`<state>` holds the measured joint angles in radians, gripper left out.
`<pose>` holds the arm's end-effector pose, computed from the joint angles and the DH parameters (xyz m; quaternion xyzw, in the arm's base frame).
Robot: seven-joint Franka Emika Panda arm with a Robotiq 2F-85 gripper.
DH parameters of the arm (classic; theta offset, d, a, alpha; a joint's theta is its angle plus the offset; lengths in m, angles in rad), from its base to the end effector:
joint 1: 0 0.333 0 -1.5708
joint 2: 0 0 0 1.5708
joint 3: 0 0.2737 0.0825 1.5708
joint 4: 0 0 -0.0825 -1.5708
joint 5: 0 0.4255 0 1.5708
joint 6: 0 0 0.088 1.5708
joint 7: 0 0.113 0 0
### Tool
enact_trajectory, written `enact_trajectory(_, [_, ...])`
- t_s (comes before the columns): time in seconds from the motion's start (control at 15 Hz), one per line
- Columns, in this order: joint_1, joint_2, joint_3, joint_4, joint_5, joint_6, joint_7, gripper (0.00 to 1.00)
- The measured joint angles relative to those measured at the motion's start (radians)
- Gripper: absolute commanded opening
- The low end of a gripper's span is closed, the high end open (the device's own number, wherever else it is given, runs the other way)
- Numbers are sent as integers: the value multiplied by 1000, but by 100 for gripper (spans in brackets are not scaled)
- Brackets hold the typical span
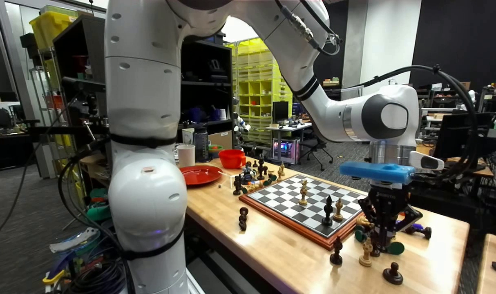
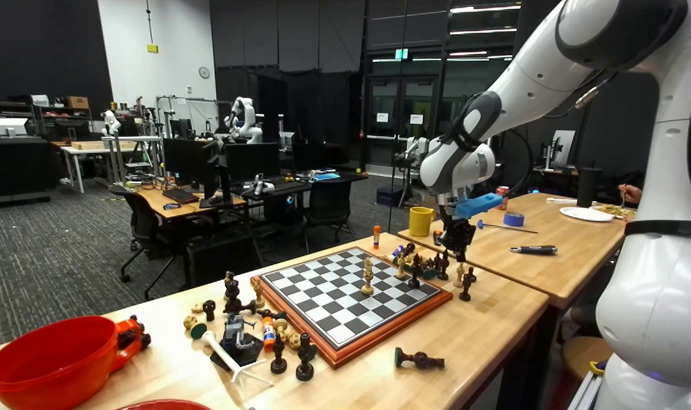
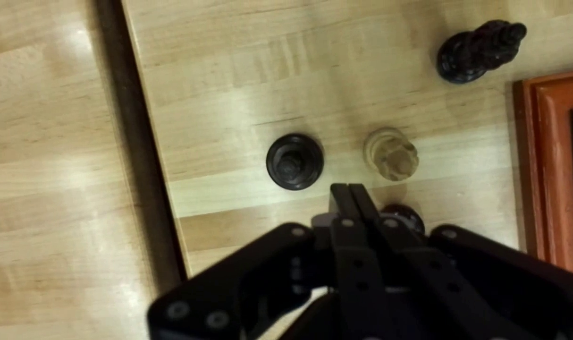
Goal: Pick up the black chess piece and put it on the chess board
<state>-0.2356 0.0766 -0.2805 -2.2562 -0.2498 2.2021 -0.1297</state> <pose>0.4656 -0.2770 0.2447 0.9860 -0.1119 -0.0945 0.0803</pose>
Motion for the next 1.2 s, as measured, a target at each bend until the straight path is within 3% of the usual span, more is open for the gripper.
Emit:
enact_trajectory(0.67, [-3,-53,0,-37,-6,-15,-116,98])
enact_trajectory(1.2, [0,-68,19,-64,10,-17,-138,100])
